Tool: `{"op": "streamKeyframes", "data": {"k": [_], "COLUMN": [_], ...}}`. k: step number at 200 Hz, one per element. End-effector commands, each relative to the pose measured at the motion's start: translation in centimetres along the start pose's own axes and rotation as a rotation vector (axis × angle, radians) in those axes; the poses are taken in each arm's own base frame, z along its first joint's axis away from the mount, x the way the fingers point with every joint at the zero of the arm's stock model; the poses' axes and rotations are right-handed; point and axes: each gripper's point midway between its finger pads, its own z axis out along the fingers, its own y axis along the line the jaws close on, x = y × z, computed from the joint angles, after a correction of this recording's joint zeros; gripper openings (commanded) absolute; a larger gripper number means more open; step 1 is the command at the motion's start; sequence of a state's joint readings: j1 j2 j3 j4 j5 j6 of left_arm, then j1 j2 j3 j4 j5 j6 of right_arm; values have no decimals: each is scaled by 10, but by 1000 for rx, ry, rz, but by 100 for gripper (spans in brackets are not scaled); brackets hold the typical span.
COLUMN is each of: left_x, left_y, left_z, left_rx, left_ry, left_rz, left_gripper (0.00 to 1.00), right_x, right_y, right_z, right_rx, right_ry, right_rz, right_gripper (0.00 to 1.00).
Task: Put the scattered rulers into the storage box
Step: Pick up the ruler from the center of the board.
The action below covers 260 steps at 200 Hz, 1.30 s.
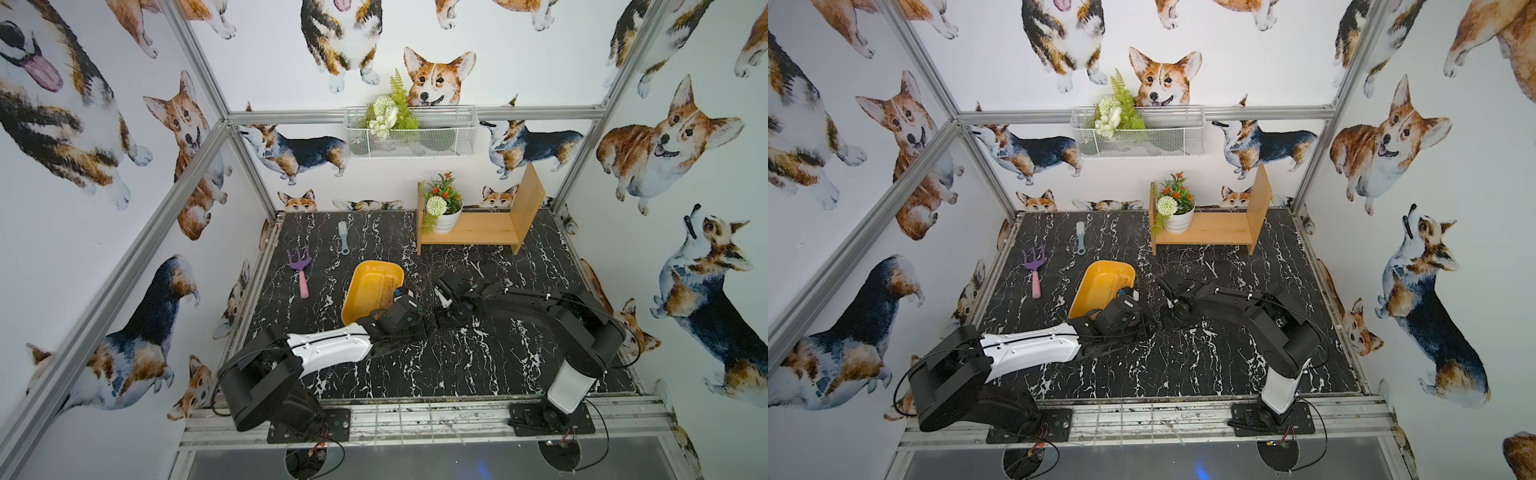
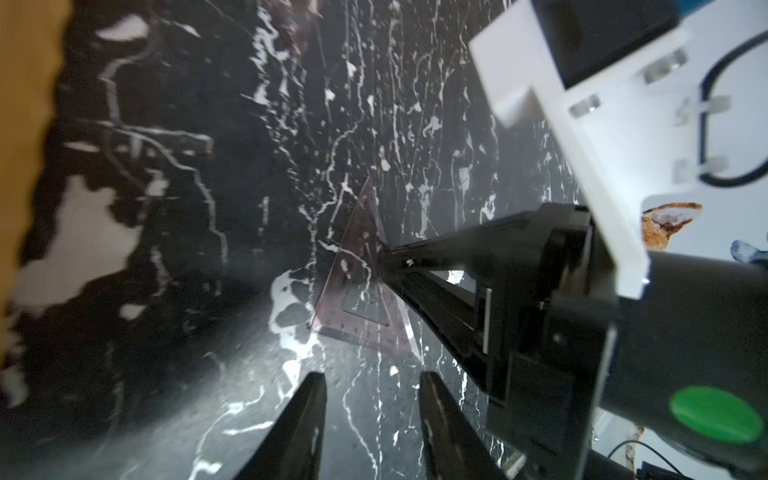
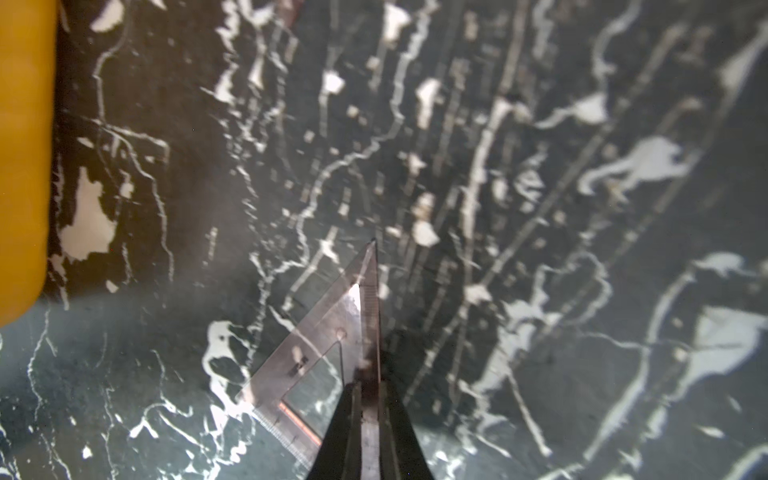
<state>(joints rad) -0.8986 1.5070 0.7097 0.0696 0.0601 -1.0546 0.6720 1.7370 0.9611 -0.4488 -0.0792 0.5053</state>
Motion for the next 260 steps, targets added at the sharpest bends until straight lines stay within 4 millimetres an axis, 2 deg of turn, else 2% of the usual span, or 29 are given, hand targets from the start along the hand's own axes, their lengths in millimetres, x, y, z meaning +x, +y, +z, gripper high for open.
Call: {"op": "streamKeyframes", "data": {"k": [1, 47, 50, 62, 168, 223, 260], "left_x": [0, 5, 8, 11, 11, 11, 15], "left_y": [-26, -18, -12, -7, 14, 15, 4], "left_z": [12, 30, 35, 38, 36, 47, 51], "left_rx": [66, 40, 21, 8, -59, -64, 36], "left_ry": [29, 58, 70, 78, 63, 73, 81], "left_rz": [10, 9, 7, 4, -1, 5, -27], "left_gripper": [43, 43, 43, 43, 43, 43, 40], "right_x": [73, 79, 79, 79, 80, 81, 82], "right_y": [-63, -71, -72, -72, -72, -71, -72], "right_z": [-4, -5, -5, -5, 0, 1, 2], "right_rx": [243, 245, 246, 244, 236, 233, 233], "right_ry": [262, 276, 276, 275, 285, 287, 292], "right_rz": [11, 22, 22, 23, 20, 19, 15], "right_gripper": [14, 12, 12, 12, 11, 11, 11]}}
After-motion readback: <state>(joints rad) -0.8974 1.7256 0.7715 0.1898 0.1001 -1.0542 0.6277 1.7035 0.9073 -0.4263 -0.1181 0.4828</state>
